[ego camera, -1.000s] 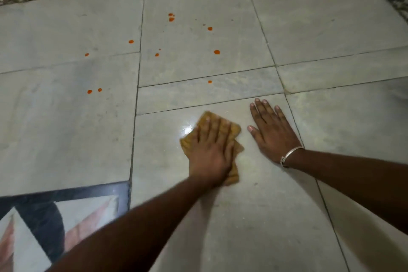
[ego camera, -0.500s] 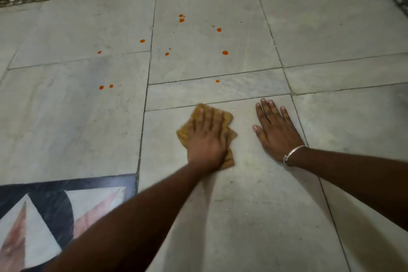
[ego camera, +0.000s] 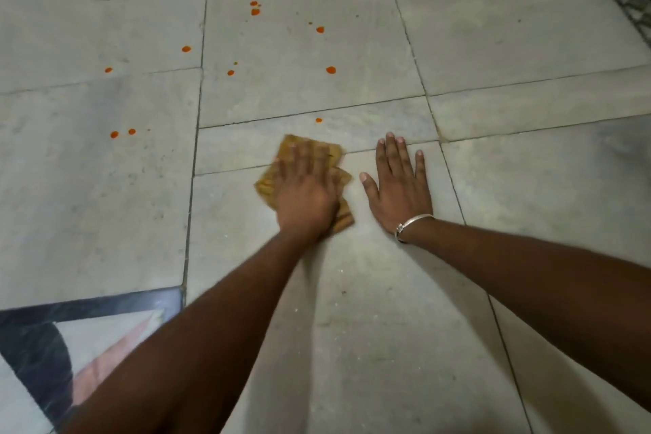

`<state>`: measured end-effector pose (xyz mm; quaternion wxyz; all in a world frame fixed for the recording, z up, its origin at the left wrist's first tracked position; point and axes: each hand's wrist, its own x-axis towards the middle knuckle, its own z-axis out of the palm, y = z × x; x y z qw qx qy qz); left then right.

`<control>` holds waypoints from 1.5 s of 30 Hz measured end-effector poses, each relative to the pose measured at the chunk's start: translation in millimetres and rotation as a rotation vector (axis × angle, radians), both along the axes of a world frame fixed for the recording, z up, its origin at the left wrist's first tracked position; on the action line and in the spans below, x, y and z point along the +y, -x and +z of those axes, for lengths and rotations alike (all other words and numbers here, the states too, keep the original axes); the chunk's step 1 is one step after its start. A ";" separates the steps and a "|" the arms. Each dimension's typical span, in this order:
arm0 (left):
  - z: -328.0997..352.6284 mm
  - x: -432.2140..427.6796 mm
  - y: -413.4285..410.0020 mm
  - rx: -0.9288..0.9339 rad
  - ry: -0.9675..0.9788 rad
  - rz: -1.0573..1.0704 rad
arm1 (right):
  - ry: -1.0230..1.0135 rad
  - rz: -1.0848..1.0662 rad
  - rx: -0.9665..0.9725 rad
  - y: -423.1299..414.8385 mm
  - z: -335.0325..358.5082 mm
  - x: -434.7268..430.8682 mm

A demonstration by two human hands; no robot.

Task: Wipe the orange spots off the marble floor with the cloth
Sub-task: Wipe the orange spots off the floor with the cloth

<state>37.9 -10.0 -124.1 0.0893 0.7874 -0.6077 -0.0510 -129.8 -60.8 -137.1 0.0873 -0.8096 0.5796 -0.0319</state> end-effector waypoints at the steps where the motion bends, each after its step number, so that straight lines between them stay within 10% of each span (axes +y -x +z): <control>1: -1.2 -7.8 -16.0 -0.005 0.025 0.117 | 0.008 0.014 0.000 3.8 -1.9 -5.6; 5: -0.7 41.5 2.6 0.013 0.072 0.367 | 0.043 0.027 -0.014 4.3 -4.6 -4.7; 10: -4.8 22.7 47.9 -0.043 0.069 -0.155 | 0.041 0.043 0.014 6.1 -0.9 -7.1; 16: -6.9 29.6 13.0 -0.052 0.126 0.255 | 0.055 0.060 -0.030 9.9 -0.4 -7.7; 21: -15.6 -6.8 10.0 -0.063 0.152 -0.165 | 0.058 0.073 -0.025 9.7 1.8 -10.6; 25: -16.6 -12.7 -18.0 0.003 0.111 0.261 | 0.076 0.038 -0.020 -0.8 10.4 -44.8; 31: 3.4 -7.5 6.7 0.361 0.304 0.367 | 0.071 -0.004 -0.010 -22.9 5.4 -71.4; 37: -1.9 -95.1 15.1 0.034 0.114 -0.350 | 0.109 -0.004 0.025 -19.6 0.7 -71.9; 45: -1.5 -66.9 -51.8 -0.113 -0.064 -0.443 | 0.097 -0.017 -0.003 -21.9 1.7 -69.0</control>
